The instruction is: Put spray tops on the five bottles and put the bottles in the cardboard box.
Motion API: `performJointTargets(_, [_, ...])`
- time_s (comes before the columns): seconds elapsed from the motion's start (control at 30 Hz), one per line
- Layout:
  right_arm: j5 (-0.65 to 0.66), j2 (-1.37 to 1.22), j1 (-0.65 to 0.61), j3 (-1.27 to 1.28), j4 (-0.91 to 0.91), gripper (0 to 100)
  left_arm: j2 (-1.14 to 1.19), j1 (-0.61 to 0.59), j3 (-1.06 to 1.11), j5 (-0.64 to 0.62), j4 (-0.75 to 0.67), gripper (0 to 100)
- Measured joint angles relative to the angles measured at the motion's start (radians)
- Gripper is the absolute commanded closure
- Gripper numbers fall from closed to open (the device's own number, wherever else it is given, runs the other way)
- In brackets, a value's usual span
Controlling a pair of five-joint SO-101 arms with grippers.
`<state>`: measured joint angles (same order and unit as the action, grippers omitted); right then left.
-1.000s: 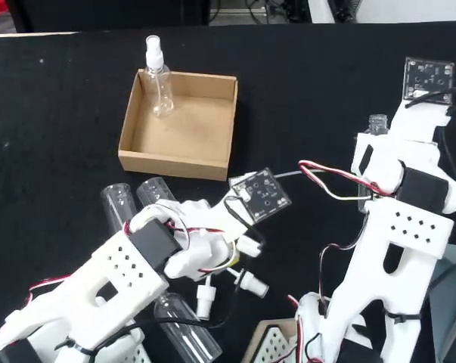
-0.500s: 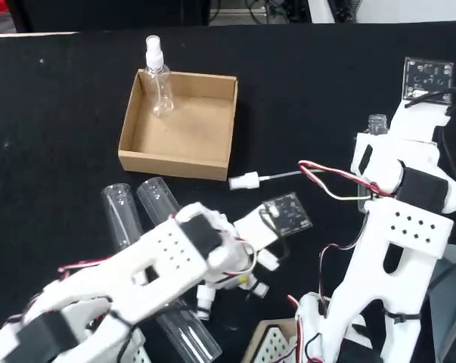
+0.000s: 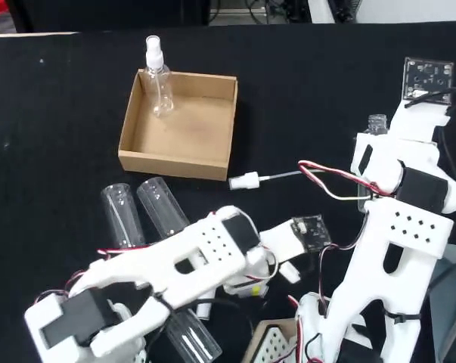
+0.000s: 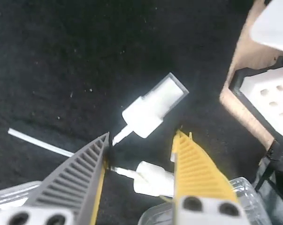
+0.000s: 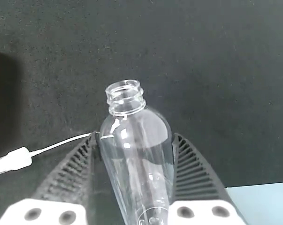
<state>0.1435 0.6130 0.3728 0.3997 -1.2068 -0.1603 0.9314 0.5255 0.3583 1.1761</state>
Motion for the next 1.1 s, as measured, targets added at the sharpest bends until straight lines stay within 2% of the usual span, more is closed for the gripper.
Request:
performJointTargets(0.33, [0.0,0.0,0.0,0.0,0.0,93.2,0.149,0.003,-0.101,0.04,0.0,80])
performJointTargets(0.6, [0.0,0.0,0.0,0.0,0.0,93.2,0.226,0.058,-0.123,0.041,-0.003,80])
performJointTargets(0.77, [0.0,0.0,0.0,0.0,0.0,93.2,0.233,0.058,-0.123,0.041,-0.002,85])
performJointTargets(1.03, [0.0,0.0,0.0,0.0,0.0,93.2,0.233,0.064,-0.123,0.041,-0.002,86])
performJointTargets(1.1, [0.0,0.0,0.0,0.0,0.0,93.2,0.233,0.064,-0.123,0.041,-0.002,89])
